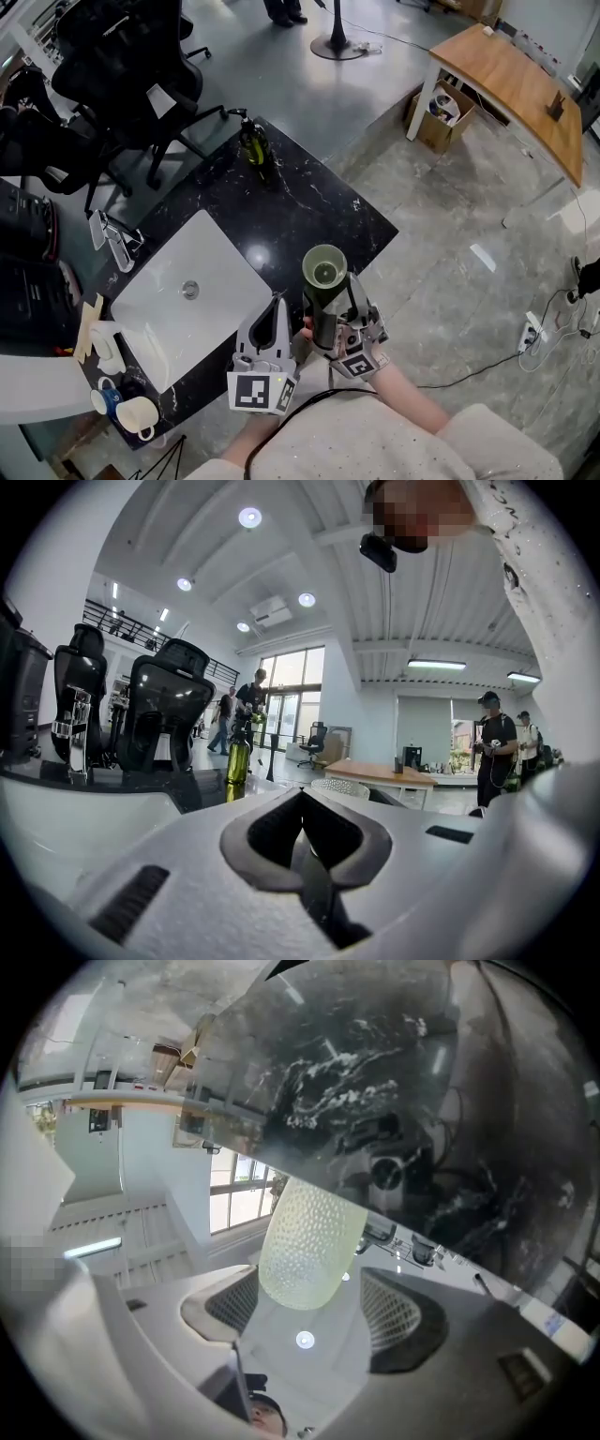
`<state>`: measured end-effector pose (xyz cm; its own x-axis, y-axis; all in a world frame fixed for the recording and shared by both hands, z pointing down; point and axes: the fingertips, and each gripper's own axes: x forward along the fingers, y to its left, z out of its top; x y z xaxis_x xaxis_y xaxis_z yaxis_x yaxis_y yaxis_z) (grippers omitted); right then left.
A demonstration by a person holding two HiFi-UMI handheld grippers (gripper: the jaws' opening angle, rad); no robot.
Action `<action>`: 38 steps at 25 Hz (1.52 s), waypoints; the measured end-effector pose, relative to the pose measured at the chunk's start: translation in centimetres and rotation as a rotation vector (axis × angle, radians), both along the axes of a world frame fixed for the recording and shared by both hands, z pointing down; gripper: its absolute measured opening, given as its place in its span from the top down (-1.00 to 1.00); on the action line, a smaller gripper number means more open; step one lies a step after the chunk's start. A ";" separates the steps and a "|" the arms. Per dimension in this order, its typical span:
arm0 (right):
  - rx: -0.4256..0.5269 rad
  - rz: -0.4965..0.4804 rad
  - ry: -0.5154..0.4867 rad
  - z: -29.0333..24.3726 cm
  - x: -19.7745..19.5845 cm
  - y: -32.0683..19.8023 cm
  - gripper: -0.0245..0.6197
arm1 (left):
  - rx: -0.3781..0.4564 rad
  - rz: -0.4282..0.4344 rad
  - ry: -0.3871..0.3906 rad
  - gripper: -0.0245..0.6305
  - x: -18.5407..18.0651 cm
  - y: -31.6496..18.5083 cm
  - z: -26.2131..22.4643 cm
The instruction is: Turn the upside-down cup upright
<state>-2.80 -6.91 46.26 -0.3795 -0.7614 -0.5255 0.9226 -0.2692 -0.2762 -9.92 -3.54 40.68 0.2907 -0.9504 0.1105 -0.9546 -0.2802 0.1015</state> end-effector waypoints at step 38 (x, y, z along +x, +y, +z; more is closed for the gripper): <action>1.368 0.467 2.191 -5.3 2.5 6.1 0.90 | 0.066 0.049 0.047 0.91 6.1 2.4 1.6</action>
<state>-0.28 -0.79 40.95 -0.7231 -0.6822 0.1088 -0.6905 0.7095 -0.1409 -3.78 -1.15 42.25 0.3409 -0.9395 0.0329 -0.9340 -0.3345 0.1252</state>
